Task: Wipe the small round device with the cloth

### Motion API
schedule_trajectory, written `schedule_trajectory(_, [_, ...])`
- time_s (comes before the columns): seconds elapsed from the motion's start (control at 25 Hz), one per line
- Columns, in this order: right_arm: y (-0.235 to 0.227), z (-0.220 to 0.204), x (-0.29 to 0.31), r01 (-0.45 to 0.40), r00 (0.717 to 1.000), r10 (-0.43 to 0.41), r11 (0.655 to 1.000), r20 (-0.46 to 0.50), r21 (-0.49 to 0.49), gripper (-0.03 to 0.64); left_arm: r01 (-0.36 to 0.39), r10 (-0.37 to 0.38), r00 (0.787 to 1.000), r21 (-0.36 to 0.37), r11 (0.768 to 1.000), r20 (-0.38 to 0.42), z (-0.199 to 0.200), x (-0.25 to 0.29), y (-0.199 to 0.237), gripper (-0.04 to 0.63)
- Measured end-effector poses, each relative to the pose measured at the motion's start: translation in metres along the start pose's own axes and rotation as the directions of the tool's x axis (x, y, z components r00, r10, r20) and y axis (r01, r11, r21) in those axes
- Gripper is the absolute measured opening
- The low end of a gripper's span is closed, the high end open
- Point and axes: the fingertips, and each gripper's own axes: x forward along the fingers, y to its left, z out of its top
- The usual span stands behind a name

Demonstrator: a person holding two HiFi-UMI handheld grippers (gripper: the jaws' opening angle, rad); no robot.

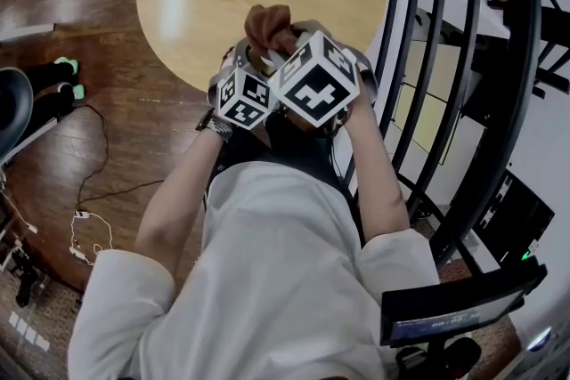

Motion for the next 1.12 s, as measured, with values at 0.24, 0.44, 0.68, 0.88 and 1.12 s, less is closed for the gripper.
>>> schedule_trajectory(0.24, [0.005,-0.021,-0.004,-0.017,1.0,0.018,0.998,-0.017,0.062,0.104,0.002,-0.002,1.0,-0.002,1.0,0.0,0.001,0.0,0.0,0.377])
schedule_trajectory(0.44, [-0.001,-0.031,-0.006,-0.019,1.0,0.02,0.996,-0.017,0.093,0.104,0.003,-0.003,1.0,-0.004,1.0,0.0,0.001,0.0,0.0,0.377])
schedule_trajectory(0.68, [-0.016,-0.049,0.0,0.016,0.998,-0.008,0.993,-0.07,0.116,0.104,0.003,-0.003,1.0,-0.005,1.0,0.001,0.001,-0.002,0.001,0.377])
schedule_trajectory(0.88, [-0.027,-0.057,0.012,0.037,0.995,-0.025,0.991,-0.097,0.129,0.104,0.001,-0.001,1.0,-0.002,1.0,0.001,0.0,-0.003,0.002,0.377])
schedule_trajectory(1.12, [-0.04,-0.054,0.024,0.052,0.992,-0.041,0.994,-0.117,0.096,0.104,-0.003,0.003,1.0,0.0,1.0,0.001,0.0,-0.003,0.003,0.377])
